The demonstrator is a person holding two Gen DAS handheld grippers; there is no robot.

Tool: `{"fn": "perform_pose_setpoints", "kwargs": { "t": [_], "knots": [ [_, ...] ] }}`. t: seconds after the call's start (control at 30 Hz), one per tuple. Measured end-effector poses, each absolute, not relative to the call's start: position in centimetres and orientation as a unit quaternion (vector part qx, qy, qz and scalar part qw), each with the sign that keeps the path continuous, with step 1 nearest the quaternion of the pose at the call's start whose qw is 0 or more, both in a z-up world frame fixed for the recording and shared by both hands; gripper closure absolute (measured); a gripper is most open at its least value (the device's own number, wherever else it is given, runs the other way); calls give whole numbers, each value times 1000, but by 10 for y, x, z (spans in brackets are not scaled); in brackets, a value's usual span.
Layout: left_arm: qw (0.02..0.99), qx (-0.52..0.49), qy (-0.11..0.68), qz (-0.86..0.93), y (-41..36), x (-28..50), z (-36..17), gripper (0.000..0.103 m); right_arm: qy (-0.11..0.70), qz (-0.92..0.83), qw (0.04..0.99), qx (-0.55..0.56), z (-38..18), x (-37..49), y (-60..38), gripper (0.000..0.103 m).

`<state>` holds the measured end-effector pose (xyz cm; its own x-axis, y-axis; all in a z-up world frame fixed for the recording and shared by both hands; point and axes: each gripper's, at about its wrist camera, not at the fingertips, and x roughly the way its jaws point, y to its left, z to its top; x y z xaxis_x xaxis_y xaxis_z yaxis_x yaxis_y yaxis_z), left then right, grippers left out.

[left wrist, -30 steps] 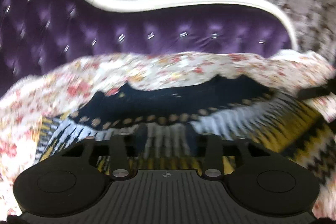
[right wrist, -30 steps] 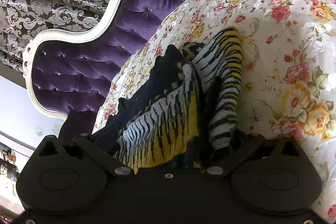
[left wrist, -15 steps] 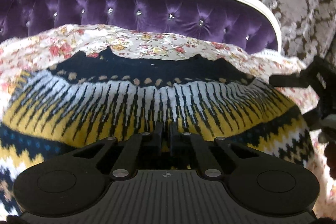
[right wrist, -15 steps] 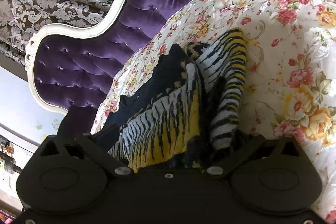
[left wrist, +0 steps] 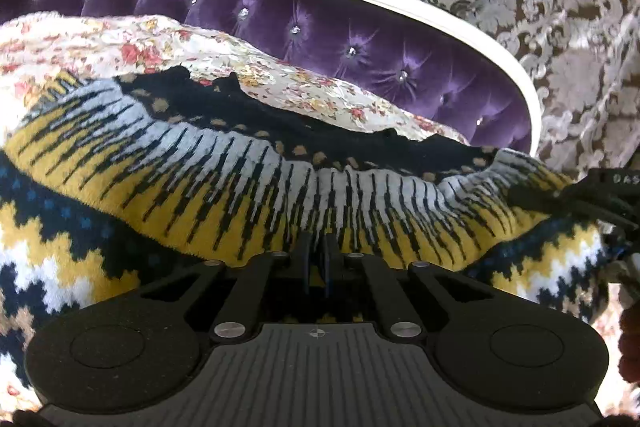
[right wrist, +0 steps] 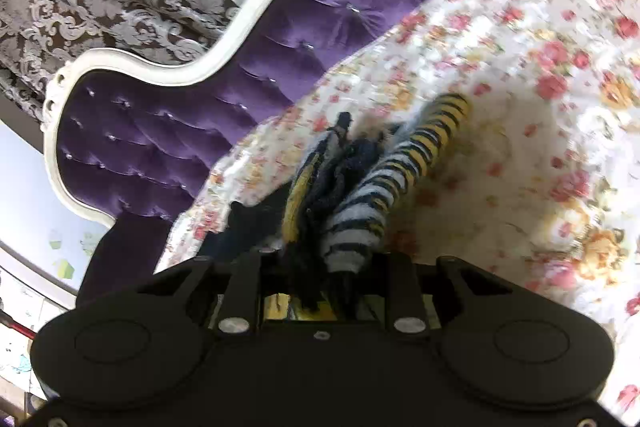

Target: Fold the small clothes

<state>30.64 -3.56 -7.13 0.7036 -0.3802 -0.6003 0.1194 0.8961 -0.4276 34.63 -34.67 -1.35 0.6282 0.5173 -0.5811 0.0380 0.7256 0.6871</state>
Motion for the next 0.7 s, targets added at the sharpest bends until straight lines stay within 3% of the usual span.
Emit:
{"fn": "perform_pose_setpoints", "kwargs": {
  "t": [0.37, 0.7],
  "knots": [
    [859, -354, 343, -136, -1, 297, -92, 98, 424, 210, 851, 230, 65, 381, -230, 69],
    [818, -418, 378, -115, 32, 246, -88, 98, 481, 268, 822, 145, 46, 385, -100, 69]
  ]
}}
